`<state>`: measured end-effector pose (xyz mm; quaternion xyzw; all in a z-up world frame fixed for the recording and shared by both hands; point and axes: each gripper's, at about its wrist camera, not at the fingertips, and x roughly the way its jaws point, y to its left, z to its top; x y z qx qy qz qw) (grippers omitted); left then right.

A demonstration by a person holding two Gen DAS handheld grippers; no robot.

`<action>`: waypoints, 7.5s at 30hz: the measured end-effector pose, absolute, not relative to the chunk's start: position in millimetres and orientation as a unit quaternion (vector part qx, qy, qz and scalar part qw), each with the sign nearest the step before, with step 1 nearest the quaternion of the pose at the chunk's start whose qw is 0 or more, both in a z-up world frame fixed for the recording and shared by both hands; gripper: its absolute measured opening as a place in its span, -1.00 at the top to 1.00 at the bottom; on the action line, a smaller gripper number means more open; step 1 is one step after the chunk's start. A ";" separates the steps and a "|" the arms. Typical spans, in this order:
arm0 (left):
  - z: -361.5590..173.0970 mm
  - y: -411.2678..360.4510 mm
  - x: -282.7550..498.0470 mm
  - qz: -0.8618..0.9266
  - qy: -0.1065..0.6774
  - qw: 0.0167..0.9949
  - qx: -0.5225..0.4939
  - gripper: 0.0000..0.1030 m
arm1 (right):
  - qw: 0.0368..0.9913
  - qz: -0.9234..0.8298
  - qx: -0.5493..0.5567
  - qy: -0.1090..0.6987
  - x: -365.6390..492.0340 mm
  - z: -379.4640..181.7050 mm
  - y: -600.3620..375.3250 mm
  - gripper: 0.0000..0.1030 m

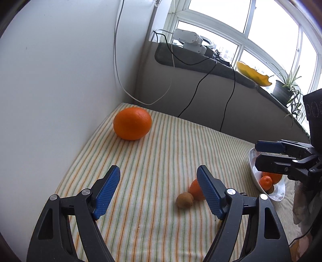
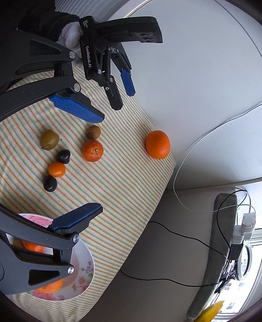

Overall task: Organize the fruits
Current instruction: 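Withdraw both tools and move the right tool to the orange by the wall, then close the right gripper around the orange by the wall, then lift the orange with the right gripper and carry it toward the plate, then lower the orange into the white plate and open the right gripper, then move the right tool to the olive-green kiwi on the cloth, then close the right gripper on the kiwi and lift it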

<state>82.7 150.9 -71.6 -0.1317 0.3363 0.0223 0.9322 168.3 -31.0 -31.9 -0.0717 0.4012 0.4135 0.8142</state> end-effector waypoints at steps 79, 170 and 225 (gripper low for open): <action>-53.6 120.4 162.6 -0.008 0.321 0.940 -0.117 -0.34 | 0.734 0.438 0.103 0.508 283.2 -62.5 46.2 -0.24; -49.0 11.6 103.0 -0.099 0.340 0.933 -0.068 -0.41 | 0.833 0.331 0.093 0.432 206.4 -45.1 -175.3 -0.46; -105.0 121.5 81.6 -0.036 0.407 0.904 -0.123 0.27 | 0.795 0.420 -0.079 0.432 98.1 -123.0 -19.0 -0.04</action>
